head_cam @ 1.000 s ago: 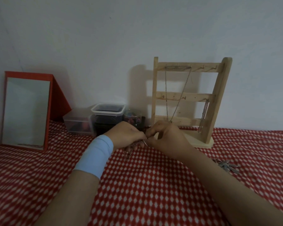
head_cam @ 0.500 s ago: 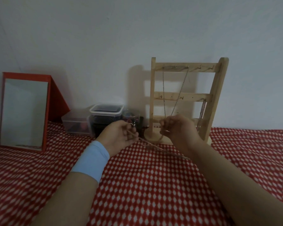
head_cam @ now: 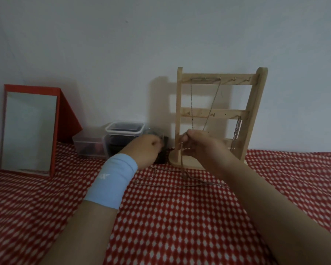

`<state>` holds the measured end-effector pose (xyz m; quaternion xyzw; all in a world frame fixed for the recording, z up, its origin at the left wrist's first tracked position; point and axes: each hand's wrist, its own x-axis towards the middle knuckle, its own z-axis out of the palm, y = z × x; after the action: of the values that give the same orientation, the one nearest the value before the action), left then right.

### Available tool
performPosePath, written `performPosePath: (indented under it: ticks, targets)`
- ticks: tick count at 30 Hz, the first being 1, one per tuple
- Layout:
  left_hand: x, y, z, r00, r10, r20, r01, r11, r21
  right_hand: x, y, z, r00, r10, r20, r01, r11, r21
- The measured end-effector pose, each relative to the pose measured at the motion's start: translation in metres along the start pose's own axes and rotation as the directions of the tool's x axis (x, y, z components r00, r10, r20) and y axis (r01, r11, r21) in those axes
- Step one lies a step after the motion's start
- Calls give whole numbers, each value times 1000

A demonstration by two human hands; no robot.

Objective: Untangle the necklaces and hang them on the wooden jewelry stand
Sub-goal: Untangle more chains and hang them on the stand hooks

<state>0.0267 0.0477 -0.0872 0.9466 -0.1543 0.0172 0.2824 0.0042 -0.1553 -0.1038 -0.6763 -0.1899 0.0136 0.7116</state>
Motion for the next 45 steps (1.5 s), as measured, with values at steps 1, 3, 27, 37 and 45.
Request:
performPosePath:
  ticks: [1,3,27,37,45]
  targets:
    - [-4,9,4,998,55,-26,-59,970,-236,0,-1,0,1000,-11,-6,10,998,-63]
    - [-11,24,12,993,94,65,-28,754,-657,-1,-3,1,1000,-15,-24,12,990,-143]
    - [-9,100,-17,953,81,293,-46,991,-126,-38,-59,-20,985,172,-24,-167,900,-403]
    - [4,85,-31,949,60,310,-53,998,-31,-37,-74,-52,989,20,-145,-125,626,-769]
    - [35,70,-26,978,82,-189,-106,987,-117,-8,-76,-64,944,-219,-247,-111,494,-862]
